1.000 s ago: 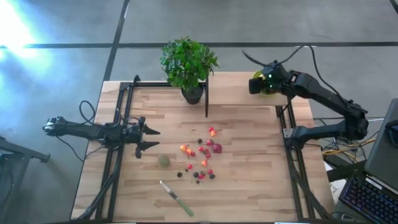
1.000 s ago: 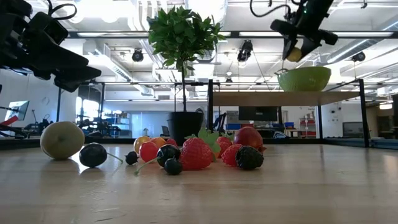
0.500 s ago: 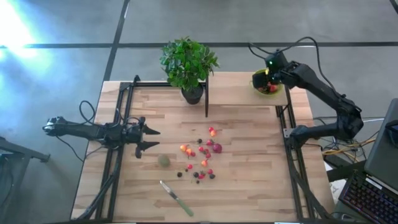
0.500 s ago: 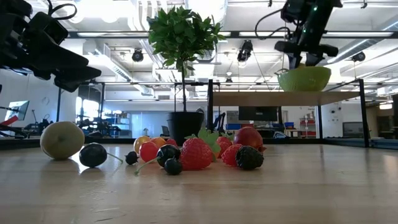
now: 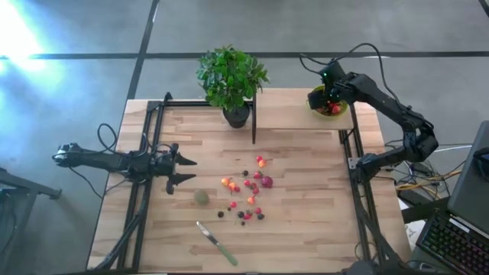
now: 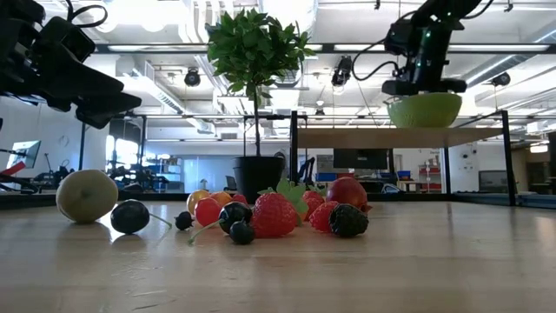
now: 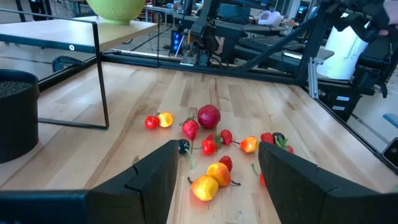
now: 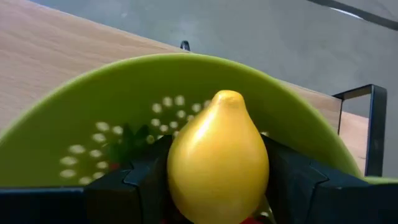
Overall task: Pick & Place Fruit
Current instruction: Put the lemon into the green strainer bowl on the shelf, then put the pomegranate into the green strainer bowl on the shelf
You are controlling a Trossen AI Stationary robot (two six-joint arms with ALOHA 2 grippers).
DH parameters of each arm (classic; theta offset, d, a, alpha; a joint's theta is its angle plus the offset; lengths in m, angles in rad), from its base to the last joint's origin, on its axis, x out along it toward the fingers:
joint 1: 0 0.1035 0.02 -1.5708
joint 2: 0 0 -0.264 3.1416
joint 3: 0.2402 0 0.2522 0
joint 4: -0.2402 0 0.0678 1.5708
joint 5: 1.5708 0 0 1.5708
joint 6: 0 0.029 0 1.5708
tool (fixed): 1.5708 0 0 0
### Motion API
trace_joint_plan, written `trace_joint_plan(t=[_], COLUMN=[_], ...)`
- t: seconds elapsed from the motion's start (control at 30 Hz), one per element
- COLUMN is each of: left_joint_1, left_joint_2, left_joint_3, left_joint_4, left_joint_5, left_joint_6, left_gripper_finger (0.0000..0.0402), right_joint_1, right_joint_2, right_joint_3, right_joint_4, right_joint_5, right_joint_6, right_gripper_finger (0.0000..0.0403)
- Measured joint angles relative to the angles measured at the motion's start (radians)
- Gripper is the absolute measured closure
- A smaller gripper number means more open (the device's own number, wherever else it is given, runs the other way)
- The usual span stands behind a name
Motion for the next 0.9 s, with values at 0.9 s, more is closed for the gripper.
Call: trace_joint_plan(t=[0.9], left_joint_1=[0.0], left_joint_2=[0.0], left_joint_3=[0.0], left_joint_4=[0.0], left_joint_5=[0.0], left_joint_6=[0.0], left_gripper_finger=[0.0172], right_joint_1=[0.0], right_joint_2=[-0.216], right_joint_3=[0.0], right_joint_4=[-0.002], right_joint_5=[-0.194], right_joint_6=[-0.102], right_gripper_finger=[0.0069])
